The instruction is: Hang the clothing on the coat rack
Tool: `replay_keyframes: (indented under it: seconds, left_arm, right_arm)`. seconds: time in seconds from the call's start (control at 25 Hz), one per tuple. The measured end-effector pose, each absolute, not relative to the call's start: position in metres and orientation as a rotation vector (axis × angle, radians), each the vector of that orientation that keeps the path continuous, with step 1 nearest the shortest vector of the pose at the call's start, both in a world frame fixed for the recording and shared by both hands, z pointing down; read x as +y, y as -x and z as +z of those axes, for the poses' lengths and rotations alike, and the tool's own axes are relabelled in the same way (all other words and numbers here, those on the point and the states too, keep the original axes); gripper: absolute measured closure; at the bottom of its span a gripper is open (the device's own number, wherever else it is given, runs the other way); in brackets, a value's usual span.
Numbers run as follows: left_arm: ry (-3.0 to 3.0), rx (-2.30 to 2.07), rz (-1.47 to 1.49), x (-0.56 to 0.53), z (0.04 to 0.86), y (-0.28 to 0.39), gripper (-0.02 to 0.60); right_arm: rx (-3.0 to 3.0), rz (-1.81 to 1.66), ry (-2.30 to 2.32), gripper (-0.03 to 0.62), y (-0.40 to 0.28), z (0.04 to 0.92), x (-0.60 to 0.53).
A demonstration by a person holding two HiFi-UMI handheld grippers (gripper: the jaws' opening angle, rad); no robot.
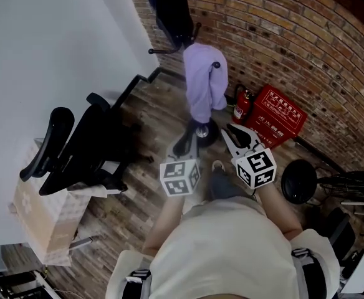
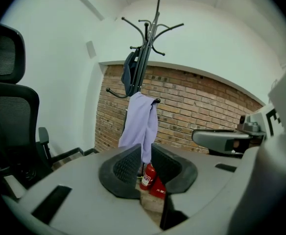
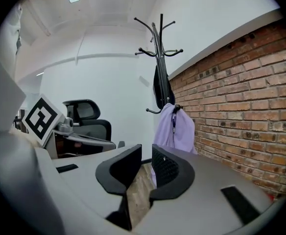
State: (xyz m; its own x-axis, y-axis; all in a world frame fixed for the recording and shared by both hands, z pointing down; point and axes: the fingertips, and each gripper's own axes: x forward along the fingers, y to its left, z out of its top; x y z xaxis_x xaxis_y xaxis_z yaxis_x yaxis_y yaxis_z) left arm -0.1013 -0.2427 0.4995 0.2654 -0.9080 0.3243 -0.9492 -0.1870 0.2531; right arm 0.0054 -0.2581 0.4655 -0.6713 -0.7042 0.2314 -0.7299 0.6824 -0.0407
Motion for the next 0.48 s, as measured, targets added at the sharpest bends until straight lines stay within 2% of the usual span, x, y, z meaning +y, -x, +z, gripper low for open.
replay_keyframes:
  seconds: [0.48]
  left_arm:
    - [-2.157,-1.684,0.093,-0.174,0.488,0.106,0.552]
  right_arm:
    - [-2.749,0.183,-1.166,0.574,-0.005,0.453,-0.19]
